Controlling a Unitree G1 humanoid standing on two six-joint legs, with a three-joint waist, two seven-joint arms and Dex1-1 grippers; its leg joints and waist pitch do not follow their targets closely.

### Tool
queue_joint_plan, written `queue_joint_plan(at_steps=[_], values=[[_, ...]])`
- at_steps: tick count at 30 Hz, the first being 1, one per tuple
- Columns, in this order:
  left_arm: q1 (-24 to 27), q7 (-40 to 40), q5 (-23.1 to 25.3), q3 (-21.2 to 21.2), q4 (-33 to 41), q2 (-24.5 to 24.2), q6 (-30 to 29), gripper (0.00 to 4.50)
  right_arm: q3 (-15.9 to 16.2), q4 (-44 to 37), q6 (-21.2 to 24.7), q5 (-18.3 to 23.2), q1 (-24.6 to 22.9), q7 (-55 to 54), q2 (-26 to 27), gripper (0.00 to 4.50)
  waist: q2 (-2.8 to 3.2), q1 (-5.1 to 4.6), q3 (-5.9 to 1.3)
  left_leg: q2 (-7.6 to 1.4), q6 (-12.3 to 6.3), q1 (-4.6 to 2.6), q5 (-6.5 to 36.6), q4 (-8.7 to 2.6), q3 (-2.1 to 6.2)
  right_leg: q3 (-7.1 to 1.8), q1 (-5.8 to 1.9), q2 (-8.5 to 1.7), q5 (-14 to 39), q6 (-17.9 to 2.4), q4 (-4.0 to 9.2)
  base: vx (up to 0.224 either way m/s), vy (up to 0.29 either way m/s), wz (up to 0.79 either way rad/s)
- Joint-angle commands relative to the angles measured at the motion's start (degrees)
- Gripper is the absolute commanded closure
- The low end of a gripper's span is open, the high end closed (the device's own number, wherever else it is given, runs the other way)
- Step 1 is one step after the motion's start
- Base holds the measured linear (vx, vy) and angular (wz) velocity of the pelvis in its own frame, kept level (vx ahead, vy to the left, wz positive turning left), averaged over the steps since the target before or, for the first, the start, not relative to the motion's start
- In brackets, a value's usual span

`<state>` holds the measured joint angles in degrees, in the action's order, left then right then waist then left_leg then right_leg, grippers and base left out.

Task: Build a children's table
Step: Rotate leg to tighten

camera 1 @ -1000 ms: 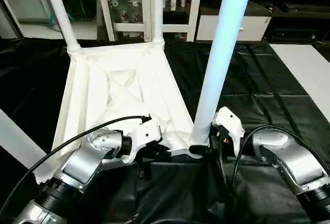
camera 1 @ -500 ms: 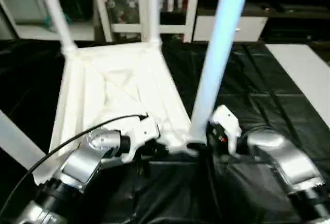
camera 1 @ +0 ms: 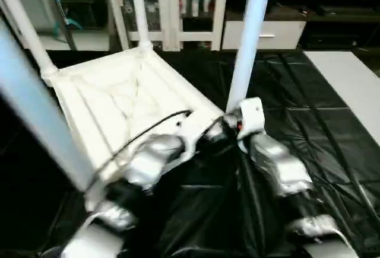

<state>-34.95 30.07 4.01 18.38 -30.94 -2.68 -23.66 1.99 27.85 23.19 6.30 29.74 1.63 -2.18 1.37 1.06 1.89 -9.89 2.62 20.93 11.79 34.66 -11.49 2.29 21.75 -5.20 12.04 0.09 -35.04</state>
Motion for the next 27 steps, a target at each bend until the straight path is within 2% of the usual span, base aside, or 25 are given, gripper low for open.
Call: queue_joint_plan(at_steps=[1, 5, 7, 9, 11, 12, 13, 14, 17, 18, 20, 23, 25, 27], values=[[-0.50, -6.07, 1.39, -1.48, -3.63, 0.40, 1.71, 4.50, 1.73, 3.29, 1.06, -0.58, -1.21, -0.69, 2.15, 1.80, -0.66, -0.02, -2.83, -2.75, -1.20, -0.60, 8.69, -4.48, 1.56, -2.06, -1.72, -2.90, 7.17, -12.26, 4.39, 0.000, 0.000, 0.00], [0.33, -3.25, 1.46, -0.62, -1.96, -0.61, 2.12, 4.50, 1.36, 0.98, -2.28, 1.38, -1.33, 2.94, 3.21, 1.80, -0.69, 0.33, -2.71, -2.81, -1.08, -0.67, 11.33, -4.68, 1.58, -2.12, -1.53, -3.07, 10.39, -11.11, 4.75, 0.000, 0.000, 0.00], [0.98, -1.78, 1.33, -0.36, -0.69, -1.54, 2.06, 4.50, 1.99, -0.83, -2.45, 1.49, -1.97, 5.43, 2.39, 1.80, -0.77, 0.43, -2.72, -2.91, -1.22, -0.45, 10.95, -4.77, 1.62, -2.16, -1.66, -3.07, 10.21, -10.49, 4.68, 0.000, 0.000, 0.00], [1.84, 0.33, 1.23, 0.06, 0.75, -2.72, 2.24, 4.50, 3.32, -2.76, -2.85, 0.30, -2.91, 7.12, 1.06, 1.10, -0.80, 0.58, -2.88, -2.89, -1.73, -0.50, 9.12, -4.63, 1.57, -2.09, -1.69, -3.00, 7.93, -10.78, 4.45, 0.000, 0.000, 0.00], [3.00, 3.52, 0.99, 0.98, 2.64, -4.35, 3.28, 4.50, 4.00, -5.10, -2.28, 0.33, -4.07, 9.30, -0.42, 1.08, -0.82, 0.66, -2.84, -2.85, -2.67, -0.23, 7.38, -4.51, 1.49, -2.06, -1.89, -2.97, 5.41, -11.42, 4.23, 0.000, 0.000, 0.00], [4.62, 7.75, 0.40, 2.26, 5.89, -6.77, 2.84, 4.50, 4.38, -8.00, -0.31, 1.06, -5.31, 11.98, -2.91, 0.99, -0.76, 0.63, -2.88, -2.96, -3.17, -0.01, 6.45, -4.58, 1.68, -2.03, -2.20, -3.07, 4.25, -11.53, 3.98, 0.000, 0.000, 0.00], [4.81, 8.27, 0.32, 2.42, 6.28, -7.06, 2.79, 4.50, 4.42, -8.34, -0.08, 1.15, -5.46, 12.31, -3.20, 0.99, -0.75, 0.64, -2.91, -3.01, -3.46, 0.01, 6.05, -4.53, 1.66, -2.03, -2.19, -3.01, 3.58, -11.54, 3.89, 0.000, 0.000, 0.00], [5.39, 9.89, 0.15, 2.96, 7.43, -8.03, 3.00, 4.50, 4.56, -9.24, 0.49, 1.31, -5.83, 13.19, -4.06, 0.70, -0.50, 0.49, -2.91, -3.06, -3.58, -0.22, 6.12, -4.50, 1.64, -2.07, -1.92, -2.94, 3.16, -12.11, 3.90, 0.000, 0.000, 0.00], [7.31, 14.89, -0.95, 4.24, 11.26, -11.21, 3.00, 4.50, 4.81, -12.37, 2.67, 2.62, -6.98, 18.17, -7.66, 0.63, -0.45, 0.54, -2.79, -3.21, -3.11, -0.44, 7.27, -4.58, 1.48, -2.18, -1.73, -2.87, 4.12, -12.80, 3.99, 0.000, 0.000, 0.00], [8.44, 17.77, -1.58, 4.88, 13.44, -13.23, 3.30, 4.50, 5.41, -14.51, 3.26, 2.91, -7.84, 22.28, -10.62, 0.44, -0.42, 0.67, -2.78, -3.28, -2.75, -0.54, 7.60, -4.69, 1.58, -2.10, -1.83, -2.79, 4.29, -12.98, 3.89, 0.000, 0.000, 0.00], [9.49, 20.78, -2.15, 5.46, 15.35, -15.25, 4.02, 4.50, 6.37, -16.98, 3.38, 3.34, -8.89, 27.25, -14.10, 0.30, -0.33, 0.80, -2.79, -3.35, -2.81, -0.77, 7.23, -4.61, 1.41, -2.09, -1.70, -2.58, 1.71, -13.34, 3.66, 0.000, 0.000, 0.00], [11.74, 28.21, -5.58, 6.23, 20.29, -18.46, 4.83, 4.50, 8.14, -22.12, 3.42, 6.51, -11.17, 38.67, -20.60, 0.12, -0.62, 1.06, -2.70, -3.45, -3.46, -0.50, 7.10, -4.60, 1.47, -2.17, -2.05, -2.93, 1.01, -13.52, 3.48, 0.000, 0.000, 0.00], [12.64, 30.89, -7.06, 6.49, 22.62, -19.72, 4.23, 4.50, 9.13, -24.06, 3.53, 7.37, -12.02, 43.04, -23.27, 0.05, -0.57, 1.00, -2.65, -3.45, -3.98, -0.51, 7.38, -4.56, 1.38, -2.19, -1.91, -2.99, 1.20, -13.94, 3.51, 0.000, 0.000, 0.00], [13.23, 32.70, -7.70, 6.89, 24.46, -20.89, 3.42, 4.50, 10.99, -26.38, 3.32, 7.95, -13.06, 48.58, -26.99, 0.05, -0.71, 1.10, -2.42, -3.58, -3.98, -0.71, 8.63, -4.69, 1.32, -2.22, -1.72, -2.99, 3.66, -14.09, 3.85, 0.000, 0.000, 0.00]])
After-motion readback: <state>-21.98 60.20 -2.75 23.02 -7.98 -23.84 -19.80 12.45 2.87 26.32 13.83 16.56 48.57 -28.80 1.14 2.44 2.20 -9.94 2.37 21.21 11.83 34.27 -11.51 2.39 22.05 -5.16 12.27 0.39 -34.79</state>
